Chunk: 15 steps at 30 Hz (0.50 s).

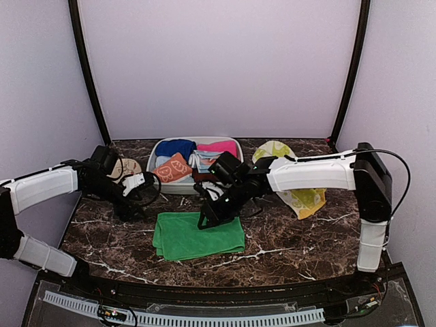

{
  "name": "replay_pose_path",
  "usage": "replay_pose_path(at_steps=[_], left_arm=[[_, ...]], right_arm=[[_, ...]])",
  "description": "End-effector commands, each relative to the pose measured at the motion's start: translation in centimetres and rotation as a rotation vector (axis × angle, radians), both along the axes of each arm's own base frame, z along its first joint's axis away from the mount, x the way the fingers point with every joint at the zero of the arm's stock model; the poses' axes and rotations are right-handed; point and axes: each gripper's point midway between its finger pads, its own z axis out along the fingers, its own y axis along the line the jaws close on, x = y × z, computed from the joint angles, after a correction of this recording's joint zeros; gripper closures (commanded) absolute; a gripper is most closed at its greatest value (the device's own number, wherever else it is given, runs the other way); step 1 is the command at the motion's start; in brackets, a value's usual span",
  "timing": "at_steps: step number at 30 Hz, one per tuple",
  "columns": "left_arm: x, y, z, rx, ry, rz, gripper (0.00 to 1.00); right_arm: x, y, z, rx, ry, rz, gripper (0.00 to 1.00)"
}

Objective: Roll the towels
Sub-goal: Smooth out the towel at the center of the board.

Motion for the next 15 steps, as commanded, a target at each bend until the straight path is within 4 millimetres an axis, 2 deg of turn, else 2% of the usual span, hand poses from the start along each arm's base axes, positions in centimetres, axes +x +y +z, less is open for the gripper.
replay_pose_path(at_steps=[1,5,10,15], left_arm=[[0.2,-2.6,0.7,-0.088,0.045,0.017,0.21],[-0.4,-3.8,-0.3,-0.133,0.13,0.03,0.23],[-1.6,-4.7,-2.5,-0.11,0.167,0.016,0.21],[-1.1,-5.3,-4.1,-0.078,0.168,0.015,0.21]], right_arm=[[5.4,-1.6,1.9,0.032,-0.095,-0.079,0.68],[7.3,-2.8,0.2,-0.019,-0.115,-0.114,0.68],[7.6,-3.3,-0.3,-0.021,-0.139,-0.132,0.68],[7.8,-3.9,-0.3,-0.019,-0.168,-0.156,0.63]])
